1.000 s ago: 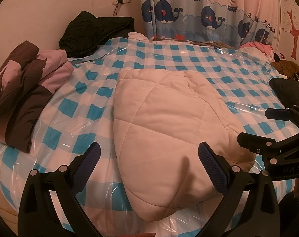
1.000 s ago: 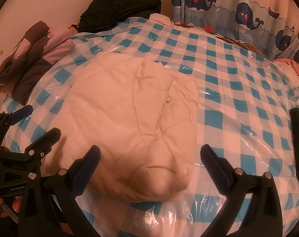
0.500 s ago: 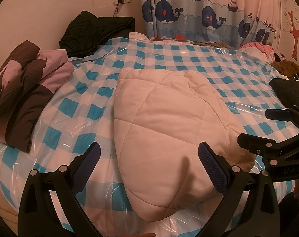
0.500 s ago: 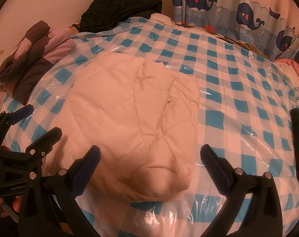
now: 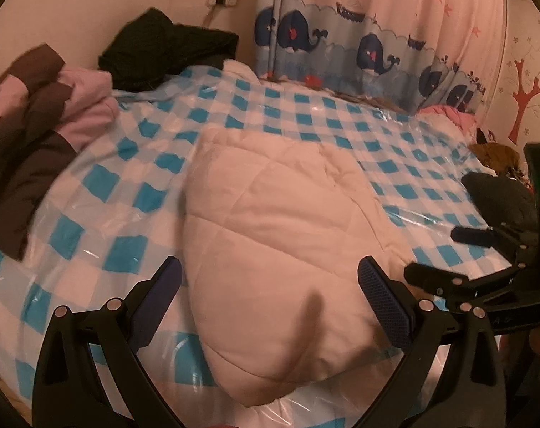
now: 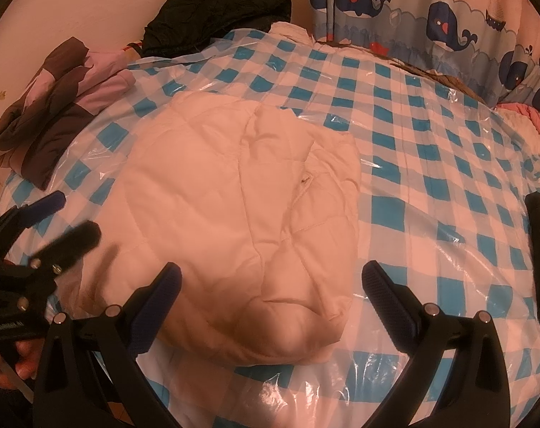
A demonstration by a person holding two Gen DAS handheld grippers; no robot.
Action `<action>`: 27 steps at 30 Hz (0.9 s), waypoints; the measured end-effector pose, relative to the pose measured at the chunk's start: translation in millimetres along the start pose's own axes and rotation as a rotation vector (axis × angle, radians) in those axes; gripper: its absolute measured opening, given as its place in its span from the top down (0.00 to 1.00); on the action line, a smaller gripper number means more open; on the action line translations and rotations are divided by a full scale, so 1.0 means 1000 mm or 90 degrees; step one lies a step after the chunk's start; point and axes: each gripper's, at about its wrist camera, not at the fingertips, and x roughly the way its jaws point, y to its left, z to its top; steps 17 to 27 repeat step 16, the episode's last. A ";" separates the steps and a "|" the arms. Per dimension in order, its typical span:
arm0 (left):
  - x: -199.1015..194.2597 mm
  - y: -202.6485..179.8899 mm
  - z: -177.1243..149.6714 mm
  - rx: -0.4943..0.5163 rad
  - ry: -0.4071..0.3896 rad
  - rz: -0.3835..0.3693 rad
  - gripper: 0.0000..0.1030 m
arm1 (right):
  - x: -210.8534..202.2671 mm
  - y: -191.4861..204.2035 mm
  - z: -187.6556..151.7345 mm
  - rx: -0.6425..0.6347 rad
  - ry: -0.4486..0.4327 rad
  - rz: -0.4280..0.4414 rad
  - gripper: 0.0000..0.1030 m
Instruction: Fold large clothes
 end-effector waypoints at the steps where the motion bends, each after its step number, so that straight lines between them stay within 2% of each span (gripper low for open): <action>1: -0.001 -0.001 0.000 0.004 -0.005 0.008 0.08 | 0.000 0.001 0.000 0.000 0.000 0.001 0.05; 3: -0.002 -0.003 0.001 0.014 -0.010 0.018 0.09 | -0.001 0.003 -0.001 0.000 -0.001 0.001 0.05; 8: -0.001 -0.010 0.002 0.042 -0.013 0.080 0.09 | -0.002 0.001 -0.001 0.007 -0.008 -0.004 0.05; 14: 0.004 -0.004 0.005 0.031 0.010 0.071 0.09 | -0.005 0.002 -0.002 0.010 -0.008 -0.005 0.05; 27: 0.004 -0.003 0.006 0.028 0.012 0.071 0.09 | -0.004 0.006 -0.003 0.011 -0.008 -0.005 0.05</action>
